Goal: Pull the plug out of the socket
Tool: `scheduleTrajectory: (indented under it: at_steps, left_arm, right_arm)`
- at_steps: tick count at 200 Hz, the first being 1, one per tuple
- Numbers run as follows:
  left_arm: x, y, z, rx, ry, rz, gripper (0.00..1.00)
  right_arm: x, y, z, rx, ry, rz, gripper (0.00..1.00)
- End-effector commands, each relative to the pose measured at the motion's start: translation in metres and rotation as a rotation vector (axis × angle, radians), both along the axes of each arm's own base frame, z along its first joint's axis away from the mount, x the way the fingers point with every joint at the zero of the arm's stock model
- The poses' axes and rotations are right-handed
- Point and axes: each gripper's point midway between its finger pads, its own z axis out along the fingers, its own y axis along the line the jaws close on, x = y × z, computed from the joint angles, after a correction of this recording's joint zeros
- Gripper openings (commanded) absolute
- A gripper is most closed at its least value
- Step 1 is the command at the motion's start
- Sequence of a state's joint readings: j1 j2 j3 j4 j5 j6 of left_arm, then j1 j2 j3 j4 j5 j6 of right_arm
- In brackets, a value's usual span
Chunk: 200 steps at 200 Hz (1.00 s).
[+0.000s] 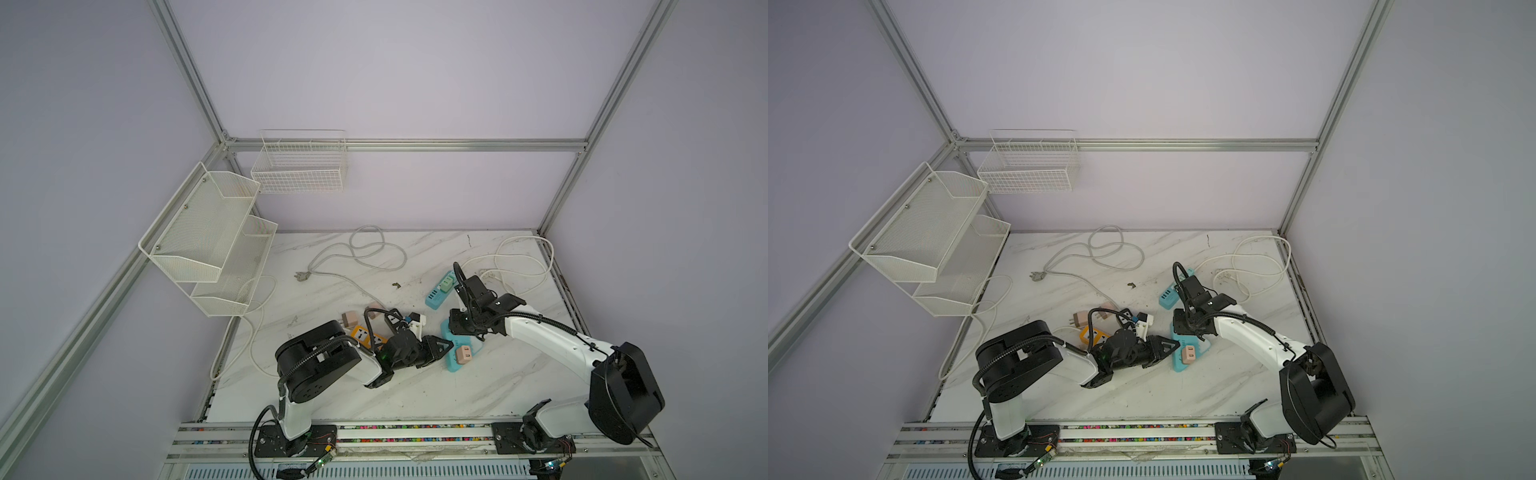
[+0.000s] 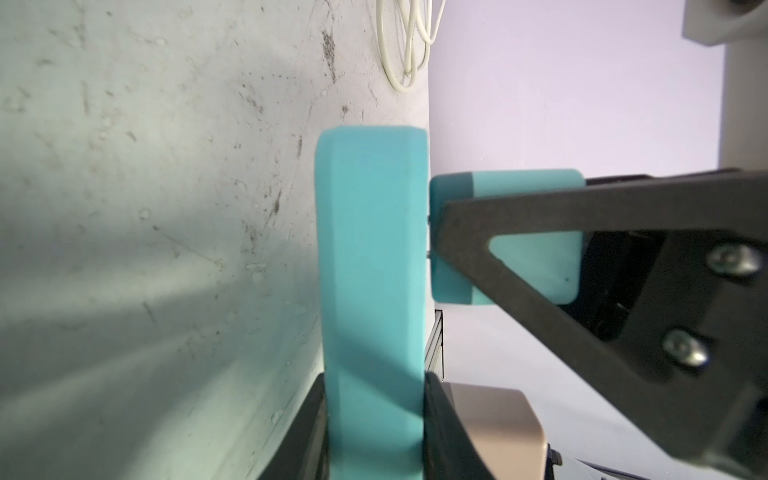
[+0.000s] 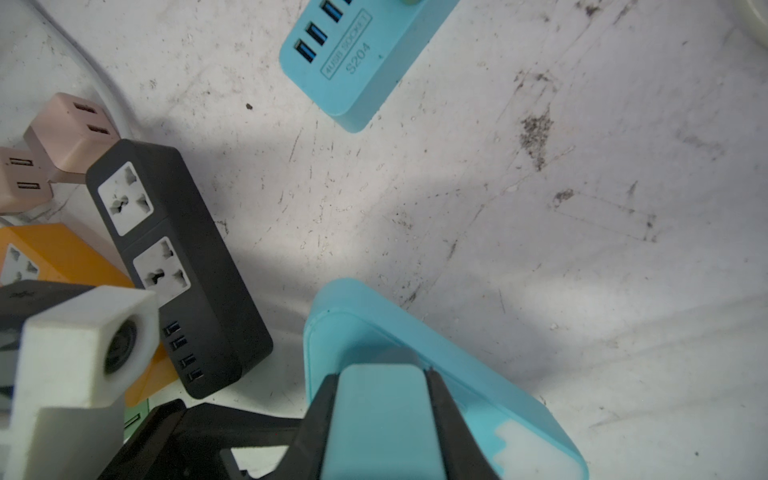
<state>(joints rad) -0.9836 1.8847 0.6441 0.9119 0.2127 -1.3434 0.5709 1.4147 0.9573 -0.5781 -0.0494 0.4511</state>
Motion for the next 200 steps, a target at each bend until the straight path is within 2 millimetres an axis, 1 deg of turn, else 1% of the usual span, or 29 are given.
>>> scheduleTrajectory:
  at_steps: [1,17,26,37,45,48,51,66,73,81,84,89,105,118,121,136,148,164,184,197,200]
  left_arm:
    - [-0.023,0.009,-0.041,0.113,0.087,-0.065,0.00]
    - [-0.023,0.009,-0.041,0.113,0.089,-0.063,0.00]
    - [-0.022,0.010,-0.041,0.114,0.088,-0.060,0.00]
    - [-0.022,0.010,-0.040,0.115,0.088,-0.060,0.00]
    - [-0.022,0.010,-0.041,0.117,0.087,-0.059,0.00]
    - [-0.023,0.010,-0.040,0.116,0.086,-0.060,0.00]
    - [-0.023,0.010,-0.040,0.114,0.085,-0.062,0.00]
    - [-0.022,0.007,-0.038,0.106,0.080,-0.066,0.00]
    - [-0.021,0.007,-0.037,0.105,0.078,-0.068,0.00]
    - [-0.022,0.006,-0.036,0.105,0.078,-0.071,0.00]
    - [-0.021,0.006,-0.036,0.105,0.078,-0.068,0.00]
    - [-0.021,0.006,-0.036,0.107,0.079,-0.066,0.00]
    - [-0.021,0.008,-0.035,0.110,0.077,-0.065,0.00]
    - [-0.022,0.009,-0.036,0.114,0.077,-0.066,0.00]
    - [-0.022,0.009,-0.036,0.116,0.078,-0.065,0.00]
    - [-0.022,0.009,-0.036,0.116,0.076,-0.066,0.00]
    - [-0.022,0.009,-0.035,0.113,0.075,-0.067,0.00]
    - [-0.021,0.006,-0.033,0.106,0.071,-0.073,0.00]
    - [-0.021,0.004,-0.031,0.105,0.066,-0.078,0.00]
    - [-0.020,0.005,-0.032,0.108,0.066,-0.073,0.00]
    - [-0.019,0.005,-0.032,0.108,0.066,-0.071,0.00]
  right_arm:
    - [0.024,0.010,0.023,0.034,-0.130,-0.027,0.00]
    - [0.023,0.009,0.020,0.011,-0.123,-0.024,0.00]
    - [0.021,0.011,0.021,0.028,-0.120,-0.011,0.00]
    - [0.023,0.004,0.026,0.013,-0.146,-0.024,0.00]
    - [0.024,-0.001,0.023,0.003,-0.149,-0.030,0.00]
    - [0.024,-0.003,0.031,0.019,-0.169,-0.033,0.00]
    - [0.024,-0.003,0.032,0.024,-0.170,-0.033,0.00]
    - [0.025,0.005,0.034,0.066,-0.171,-0.017,0.00]
    - [0.025,0.007,0.031,0.064,-0.159,-0.018,0.00]
    - [0.025,0.011,0.034,0.062,-0.164,-0.013,0.00]
    - [0.025,0.012,0.027,0.044,-0.147,-0.008,0.00]
    - [0.024,0.013,0.025,0.028,-0.144,-0.007,0.00]
    - [0.021,0.017,0.027,0.052,-0.145,0.009,0.00]
    - [0.024,0.005,0.023,0.043,-0.143,-0.010,0.01]
    - [0.024,0.002,0.031,0.057,-0.161,-0.015,0.02]
    - [0.027,-0.014,0.030,0.055,-0.154,-0.068,0.02]
    - [0.029,-0.019,0.032,0.039,-0.163,-0.084,0.01]
    - [0.029,-0.008,0.036,0.052,-0.173,-0.049,0.00]
    - [0.019,0.024,0.039,0.042,-0.199,0.020,0.00]
    - [0.015,0.030,0.039,0.052,-0.188,0.037,0.00]
    - [0.016,0.029,0.039,0.051,-0.186,0.032,0.00]
